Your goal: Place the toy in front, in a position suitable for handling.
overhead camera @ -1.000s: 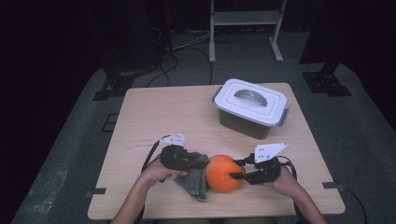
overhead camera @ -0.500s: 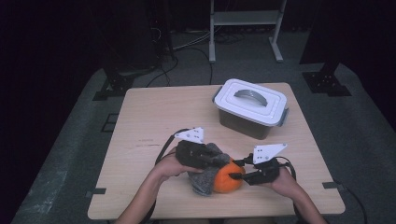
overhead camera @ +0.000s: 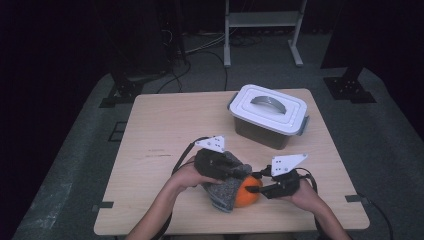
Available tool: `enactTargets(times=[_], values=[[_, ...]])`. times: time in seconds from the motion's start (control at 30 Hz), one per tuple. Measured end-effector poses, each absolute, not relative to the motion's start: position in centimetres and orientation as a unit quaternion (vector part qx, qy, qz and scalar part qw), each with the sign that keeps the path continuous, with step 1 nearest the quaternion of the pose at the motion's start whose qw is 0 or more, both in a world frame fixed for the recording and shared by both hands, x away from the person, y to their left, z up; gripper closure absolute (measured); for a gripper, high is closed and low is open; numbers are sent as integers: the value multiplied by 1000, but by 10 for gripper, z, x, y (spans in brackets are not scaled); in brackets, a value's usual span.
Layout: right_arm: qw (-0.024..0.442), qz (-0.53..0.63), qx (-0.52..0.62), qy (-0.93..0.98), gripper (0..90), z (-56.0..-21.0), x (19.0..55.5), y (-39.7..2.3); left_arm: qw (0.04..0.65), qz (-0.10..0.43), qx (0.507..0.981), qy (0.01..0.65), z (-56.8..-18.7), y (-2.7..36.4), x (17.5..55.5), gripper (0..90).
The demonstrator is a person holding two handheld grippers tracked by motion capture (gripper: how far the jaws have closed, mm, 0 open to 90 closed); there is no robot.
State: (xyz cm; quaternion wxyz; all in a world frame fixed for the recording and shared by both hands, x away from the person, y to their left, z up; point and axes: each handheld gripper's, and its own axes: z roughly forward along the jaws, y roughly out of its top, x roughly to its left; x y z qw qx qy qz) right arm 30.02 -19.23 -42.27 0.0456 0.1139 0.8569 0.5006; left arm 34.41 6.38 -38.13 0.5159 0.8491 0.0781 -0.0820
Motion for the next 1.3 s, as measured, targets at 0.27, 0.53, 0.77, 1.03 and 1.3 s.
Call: enactTargets(times=[0.27, 0.53, 0.77, 1.03, 1.3], values=[[46, 498, 113, 859, 550, -422, 301, -197, 534, -91, 833, 117, -395, 88, 351, 703], [43, 500, 117, 857, 549, -423, 305, -208, 536, -99, 825, 150, -411, 107, 352, 696], [21, 515, 151, 844, 485, -425, 313, -226, 545, -103, 819, 147, -413, 105, 350, 696], [49, 467, 158, 868, 353, -401, 302, -214, 537, -98, 823, 155, -410, 99, 351, 696], [66, 432, 177, 882, 332, -383, 285, -197, 532, -93, 830, 141, -407, 90, 341, 695]])
